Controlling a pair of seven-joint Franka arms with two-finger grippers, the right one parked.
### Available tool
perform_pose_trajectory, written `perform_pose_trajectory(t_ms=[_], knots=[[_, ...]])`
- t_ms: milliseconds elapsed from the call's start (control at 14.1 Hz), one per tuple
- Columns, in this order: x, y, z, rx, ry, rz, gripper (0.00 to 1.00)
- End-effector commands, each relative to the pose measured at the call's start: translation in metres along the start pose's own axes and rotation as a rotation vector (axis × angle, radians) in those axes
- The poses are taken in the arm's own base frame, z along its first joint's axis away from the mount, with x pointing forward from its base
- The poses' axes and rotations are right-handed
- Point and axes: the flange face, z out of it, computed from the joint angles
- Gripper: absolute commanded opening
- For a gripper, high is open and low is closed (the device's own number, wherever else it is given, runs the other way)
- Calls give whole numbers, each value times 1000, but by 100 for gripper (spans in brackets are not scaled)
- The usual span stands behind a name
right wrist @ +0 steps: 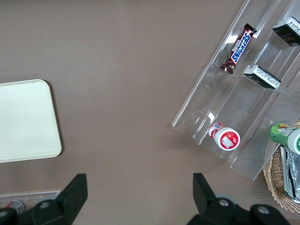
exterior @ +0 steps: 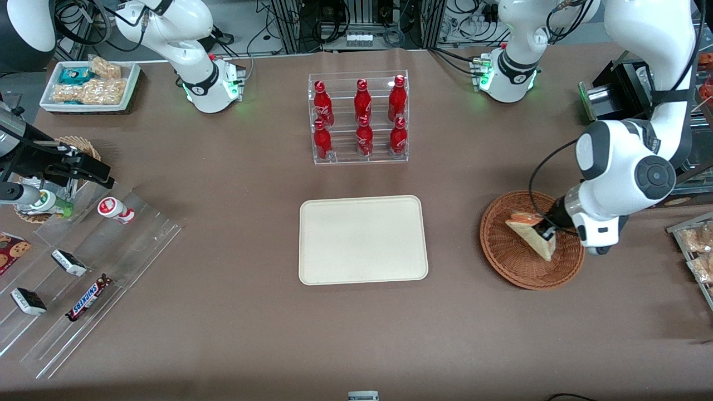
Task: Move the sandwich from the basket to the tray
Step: 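Close the left gripper on the wrapped sandwich and lift it, then carry the sandwich with the left gripper over the cream tray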
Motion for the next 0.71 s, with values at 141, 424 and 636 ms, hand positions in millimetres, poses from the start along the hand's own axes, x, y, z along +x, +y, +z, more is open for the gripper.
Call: perform_pose_trajectory(t_ms=[141,424,636], knots=[[-109,122,3,1,12,245,1],[-197,207,43,-22,110,466,2],[-257,251,75,-67,173,597,3]])
